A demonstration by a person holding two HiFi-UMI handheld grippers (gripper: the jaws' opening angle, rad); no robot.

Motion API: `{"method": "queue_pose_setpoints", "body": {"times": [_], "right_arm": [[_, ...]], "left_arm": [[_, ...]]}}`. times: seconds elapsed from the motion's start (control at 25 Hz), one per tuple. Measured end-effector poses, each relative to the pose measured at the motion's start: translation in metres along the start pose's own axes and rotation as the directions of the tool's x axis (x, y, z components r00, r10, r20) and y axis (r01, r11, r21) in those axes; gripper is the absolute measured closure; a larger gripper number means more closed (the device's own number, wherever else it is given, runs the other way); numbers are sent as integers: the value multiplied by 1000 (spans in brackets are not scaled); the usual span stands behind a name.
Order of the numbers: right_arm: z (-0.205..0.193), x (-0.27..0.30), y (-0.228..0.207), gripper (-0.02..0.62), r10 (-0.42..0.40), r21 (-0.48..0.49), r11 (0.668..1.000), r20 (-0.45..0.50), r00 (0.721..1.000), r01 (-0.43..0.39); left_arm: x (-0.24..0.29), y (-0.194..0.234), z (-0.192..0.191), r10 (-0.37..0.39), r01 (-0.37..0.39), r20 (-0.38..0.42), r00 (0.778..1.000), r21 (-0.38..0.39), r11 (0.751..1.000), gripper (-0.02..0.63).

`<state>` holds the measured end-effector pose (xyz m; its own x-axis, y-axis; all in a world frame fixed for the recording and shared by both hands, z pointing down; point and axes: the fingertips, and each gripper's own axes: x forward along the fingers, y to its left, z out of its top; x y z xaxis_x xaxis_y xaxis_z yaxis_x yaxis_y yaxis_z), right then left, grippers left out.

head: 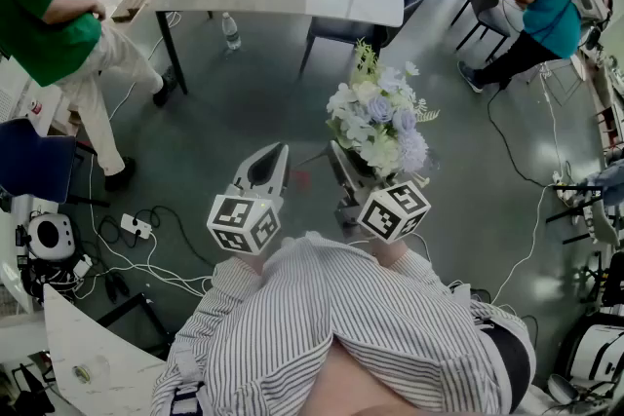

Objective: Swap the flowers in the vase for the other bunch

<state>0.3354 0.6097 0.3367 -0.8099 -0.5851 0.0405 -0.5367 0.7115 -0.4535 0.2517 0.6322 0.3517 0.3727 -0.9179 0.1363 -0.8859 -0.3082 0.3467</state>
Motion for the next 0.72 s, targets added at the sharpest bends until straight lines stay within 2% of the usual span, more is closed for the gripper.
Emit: {"method": "queue_pose_setpoints", "body": {"times": [0.16, 0.36, 0.72], "right_arm": [[-1, 2, -1, 569, 3, 7, 1000, 12, 1000, -3], [-6, 4, -2, 569, 0, 31, 1000, 17, 1000, 0], [-2, 4, -6, 569, 6, -24, 1000, 4, 1000, -6]], "left_arm": [[-4, 6, -7, 1, -1, 3, 1000, -27, 1000, 598], [-6, 4, -10, -54, 54, 10, 999, -68, 996, 598], [5, -1, -12, -31, 30, -5, 1000, -58, 998, 598]]}}
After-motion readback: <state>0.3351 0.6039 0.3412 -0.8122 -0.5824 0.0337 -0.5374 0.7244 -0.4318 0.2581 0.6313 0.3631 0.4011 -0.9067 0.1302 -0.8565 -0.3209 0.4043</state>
